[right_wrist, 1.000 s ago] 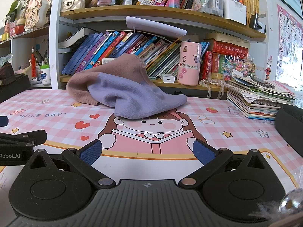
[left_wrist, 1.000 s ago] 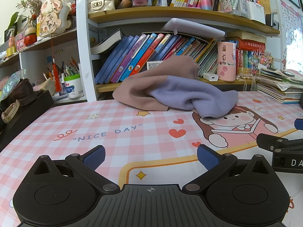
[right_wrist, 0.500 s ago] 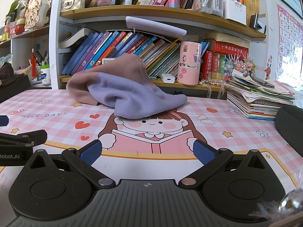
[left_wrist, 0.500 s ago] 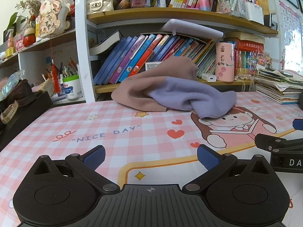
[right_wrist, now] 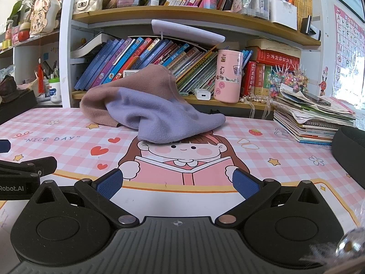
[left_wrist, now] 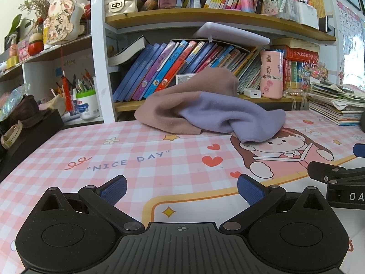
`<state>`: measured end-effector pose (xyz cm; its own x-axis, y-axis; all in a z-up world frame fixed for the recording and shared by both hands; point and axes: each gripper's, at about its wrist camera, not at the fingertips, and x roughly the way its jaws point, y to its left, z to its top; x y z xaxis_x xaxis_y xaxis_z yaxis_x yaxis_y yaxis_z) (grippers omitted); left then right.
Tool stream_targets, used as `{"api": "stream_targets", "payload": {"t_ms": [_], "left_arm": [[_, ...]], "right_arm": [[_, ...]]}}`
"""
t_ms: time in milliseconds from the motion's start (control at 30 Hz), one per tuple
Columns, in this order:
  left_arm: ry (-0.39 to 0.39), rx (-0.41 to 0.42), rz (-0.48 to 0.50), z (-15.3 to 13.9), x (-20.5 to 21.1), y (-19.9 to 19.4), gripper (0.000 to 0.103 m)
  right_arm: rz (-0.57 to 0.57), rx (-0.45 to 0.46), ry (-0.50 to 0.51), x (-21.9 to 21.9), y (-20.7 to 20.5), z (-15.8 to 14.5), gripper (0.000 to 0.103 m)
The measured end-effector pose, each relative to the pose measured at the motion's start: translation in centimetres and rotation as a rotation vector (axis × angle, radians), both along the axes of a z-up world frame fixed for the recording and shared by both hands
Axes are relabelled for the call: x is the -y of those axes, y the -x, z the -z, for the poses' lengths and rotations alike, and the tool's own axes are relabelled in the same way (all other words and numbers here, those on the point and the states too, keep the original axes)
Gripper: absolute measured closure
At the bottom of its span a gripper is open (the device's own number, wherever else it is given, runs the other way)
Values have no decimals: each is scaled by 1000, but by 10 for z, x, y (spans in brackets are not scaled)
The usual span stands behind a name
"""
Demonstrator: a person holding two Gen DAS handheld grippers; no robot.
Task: Fold clothes
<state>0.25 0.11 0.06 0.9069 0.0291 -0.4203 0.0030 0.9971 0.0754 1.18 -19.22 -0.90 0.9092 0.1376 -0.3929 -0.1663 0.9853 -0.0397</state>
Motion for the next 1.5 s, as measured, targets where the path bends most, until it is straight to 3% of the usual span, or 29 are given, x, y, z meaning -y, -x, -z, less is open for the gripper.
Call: {"api": "stream_targets", "payload": {"t_ms": [1500], "left_arm": [[8,15,10,1,0,3,0]], "right_arm": [[5,47,9,-1,7,-2,1]]}}
